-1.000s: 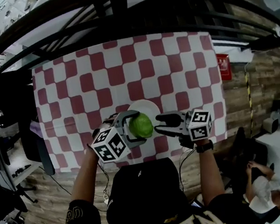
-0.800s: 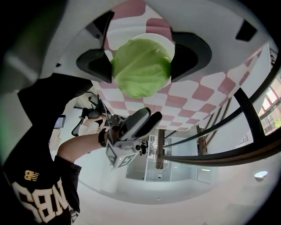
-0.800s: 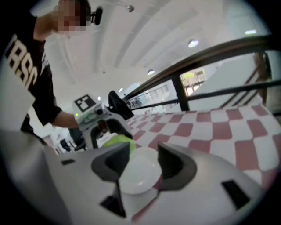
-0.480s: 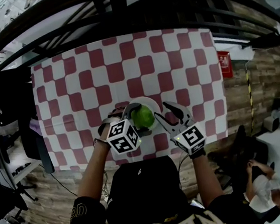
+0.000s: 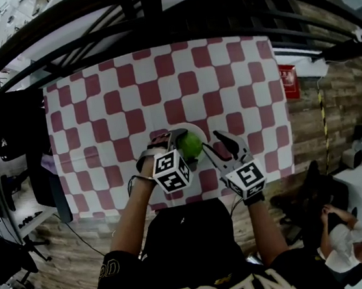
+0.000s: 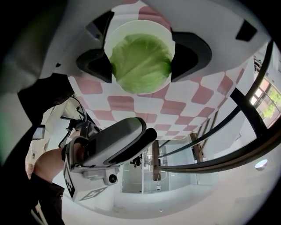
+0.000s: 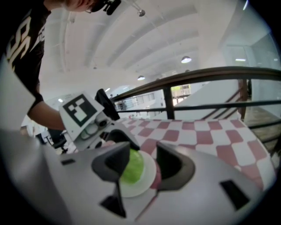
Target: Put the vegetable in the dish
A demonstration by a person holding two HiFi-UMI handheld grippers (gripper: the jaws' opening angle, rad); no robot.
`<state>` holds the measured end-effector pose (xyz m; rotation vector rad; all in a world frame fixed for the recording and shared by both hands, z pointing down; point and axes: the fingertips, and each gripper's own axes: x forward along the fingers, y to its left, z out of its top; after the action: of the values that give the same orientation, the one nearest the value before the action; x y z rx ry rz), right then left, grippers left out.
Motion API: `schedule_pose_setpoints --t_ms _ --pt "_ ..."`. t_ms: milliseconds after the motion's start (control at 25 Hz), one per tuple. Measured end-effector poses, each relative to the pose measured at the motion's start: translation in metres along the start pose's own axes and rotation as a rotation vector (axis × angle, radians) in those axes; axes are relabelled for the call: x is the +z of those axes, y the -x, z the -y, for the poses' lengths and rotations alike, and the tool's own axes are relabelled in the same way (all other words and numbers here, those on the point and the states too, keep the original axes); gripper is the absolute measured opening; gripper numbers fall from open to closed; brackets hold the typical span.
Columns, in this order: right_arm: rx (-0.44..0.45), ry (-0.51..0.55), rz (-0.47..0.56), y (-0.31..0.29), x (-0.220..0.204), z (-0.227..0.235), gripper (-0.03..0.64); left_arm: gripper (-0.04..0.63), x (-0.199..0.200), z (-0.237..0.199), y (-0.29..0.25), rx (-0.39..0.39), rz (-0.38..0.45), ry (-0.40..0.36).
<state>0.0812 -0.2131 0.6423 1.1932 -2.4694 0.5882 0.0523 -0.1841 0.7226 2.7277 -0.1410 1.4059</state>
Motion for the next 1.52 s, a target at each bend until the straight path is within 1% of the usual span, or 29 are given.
schedule_pose_setpoints --t_ms 120,240,360,440,520,680,720,760,800,880,960,1040,1120,1240,1280,1320,1400,1440,1520 --pt "-0.006 0.015 0.003 0.007 0.007 -0.003 0.196 0.434 0.001 0.003 -0.007 0.015 -0.011 -0.019" --pt "-0.018 0.008 0.019 0.014 0.015 -0.006 0.196 0.433 0.003 0.0 -0.008 0.064 0.01 -0.048" --pt "-0.038 -0.003 0.056 0.022 0.03 -0.01 0.196 0.434 0.011 -0.005 -0.001 0.139 0.062 -0.089" --pt "-0.051 -0.003 0.084 0.028 0.042 -0.015 0.196 0.434 0.02 -0.012 0.013 0.214 0.122 -0.08" --pt "-0.062 0.001 0.108 0.034 0.053 -0.022 0.196 0.434 0.029 -0.02 0.037 0.284 0.199 -0.011" --pt "-0.085 -0.02 0.127 0.045 0.066 -0.04 0.195 0.432 0.047 -0.031 0.102 0.391 0.392 0.202" --pt "-0.09 -0.025 0.134 0.048 0.07 -0.045 0.193 0.398 0.048 -0.031 0.12 0.423 0.431 0.25" --pt "-0.096 -0.027 0.145 0.051 0.075 -0.051 0.187 0.339 0.049 -0.032 0.137 0.463 0.463 0.287" --pt "-0.104 -0.026 0.162 0.054 0.082 -0.056 0.175 0.295 0.049 -0.034 0.154 0.508 0.49 0.313" --pt "-0.12 -0.014 0.202 0.057 0.1 -0.067 0.145 0.253 0.051 -0.038 0.189 0.583 0.542 0.35" --pt "-0.126 0.017 0.232 0.06 0.119 -0.082 0.104 0.211 0.053 -0.038 0.223 0.642 0.592 0.38" --pt "-0.136 0.063 0.238 0.062 0.133 -0.098 0.083 0.167 0.055 -0.033 0.253 0.699 0.635 0.391" --pt "-0.157 0.08 0.245 0.063 0.147 -0.107 0.052 0.122 0.059 -0.029 0.278 0.739 0.681 0.397" --pt "-0.175 0.066 0.273 0.07 0.163 -0.12 0.031 0.084 0.058 -0.021 0.306 0.793 0.703 0.421" --pt "-0.197 0.076 0.273 0.074 0.166 -0.122 0.026 0.049 0.057 -0.019 0.314 0.813 0.708 0.436" --pt "-0.232 0.098 0.269 0.078 0.17 -0.124 0.023 0.032 0.057 -0.017 0.321 0.827 0.72 0.455" --pt "-0.296 0.14 0.276 0.089 0.179 -0.128 0.017 0.018 0.057 -0.011 0.336 0.842 0.752 0.502" --pt "-0.312 0.142 0.294 0.095 0.184 -0.131 0.015 0.018 0.058 -0.008 0.343 0.851 0.766 0.519" --pt "-0.324 0.112 0.34 0.106 0.196 -0.134 0.015 0.017 0.063 -0.003 0.358 0.882 0.795 0.512"
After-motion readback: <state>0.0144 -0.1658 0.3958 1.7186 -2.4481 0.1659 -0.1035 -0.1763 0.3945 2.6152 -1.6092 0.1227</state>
